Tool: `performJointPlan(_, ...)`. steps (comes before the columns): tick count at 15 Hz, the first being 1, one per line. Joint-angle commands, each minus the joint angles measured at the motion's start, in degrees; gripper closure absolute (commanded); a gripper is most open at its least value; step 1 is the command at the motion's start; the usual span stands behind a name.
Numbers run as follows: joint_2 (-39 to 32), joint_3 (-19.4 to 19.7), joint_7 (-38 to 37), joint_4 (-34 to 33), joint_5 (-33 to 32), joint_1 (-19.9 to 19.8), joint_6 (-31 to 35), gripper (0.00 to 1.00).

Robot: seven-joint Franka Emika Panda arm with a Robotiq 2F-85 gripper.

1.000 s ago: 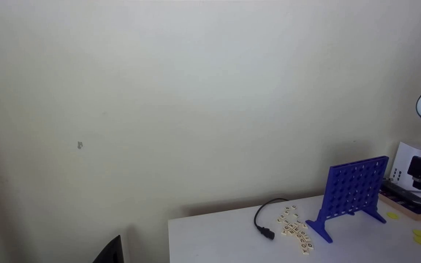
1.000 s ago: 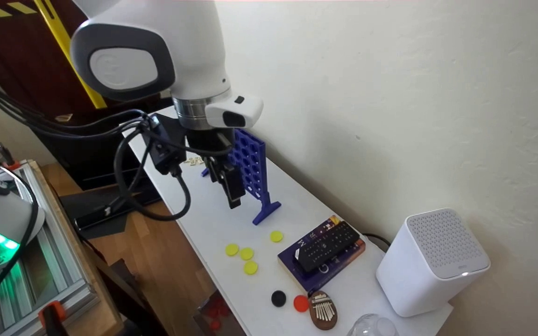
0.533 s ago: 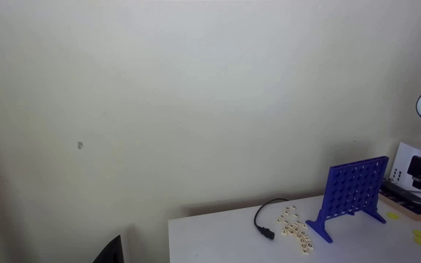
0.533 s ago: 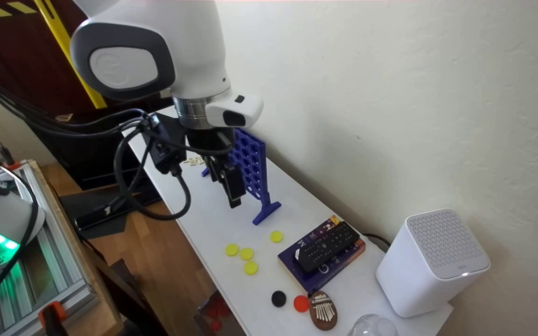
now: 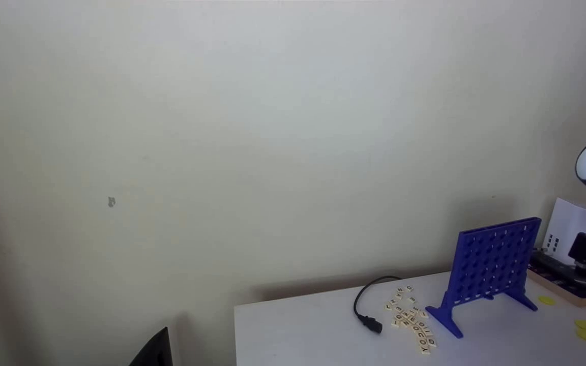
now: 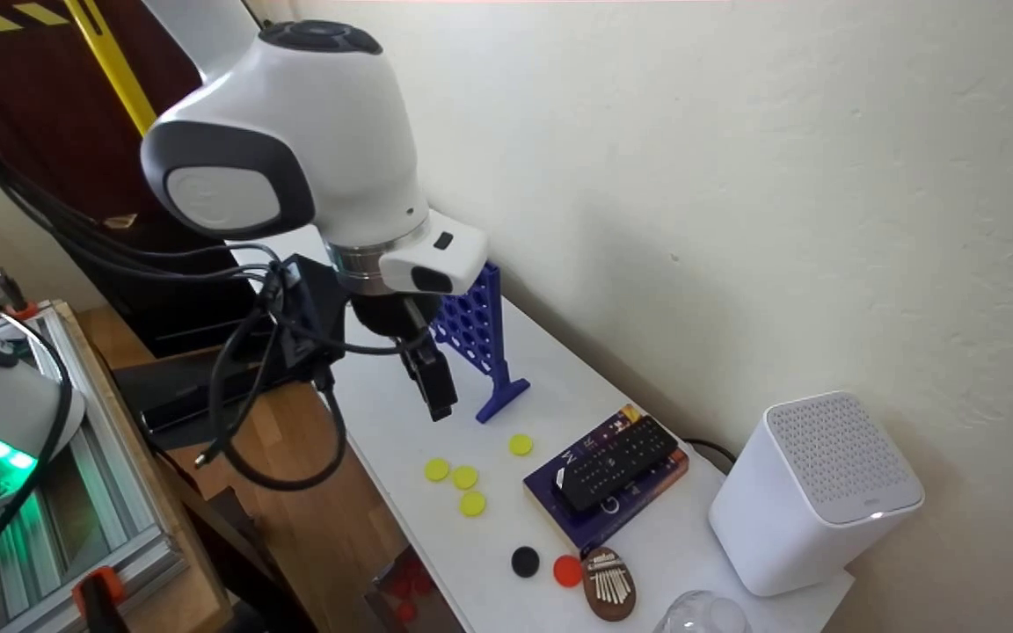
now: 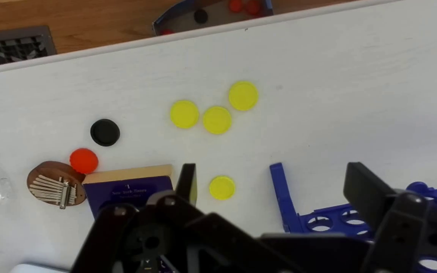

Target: Put one yellow chip inside the blue gameboard.

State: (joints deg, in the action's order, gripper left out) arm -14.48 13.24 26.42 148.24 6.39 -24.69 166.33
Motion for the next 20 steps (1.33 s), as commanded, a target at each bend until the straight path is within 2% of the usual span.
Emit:
performJointPlan(1,-3.3,-8.6,10.2,1.0,9.4,-8.3,7.3,0.00)
performJointPlan(4,-6.8,-18.8,17.6,-0.5,15.8,-18.1,9.2,0.00)
performJointPlan(7,-10.7,-23.0,19.7,-1.9,15.7,-22.8,10.4,0.00)
performJointPlan(10,-13.5,-21.7,18.8,-3.0,13.6,-22.9,10.8,0.00)
performJointPlan(11,-14.2,-21.4,14.7,-3.2,8.5,-23.9,10.6,0.00)
performJointPlan(20,-20.5,-13.6,2.9,-8.3,-5.0,-16.9,9.8,0.00)
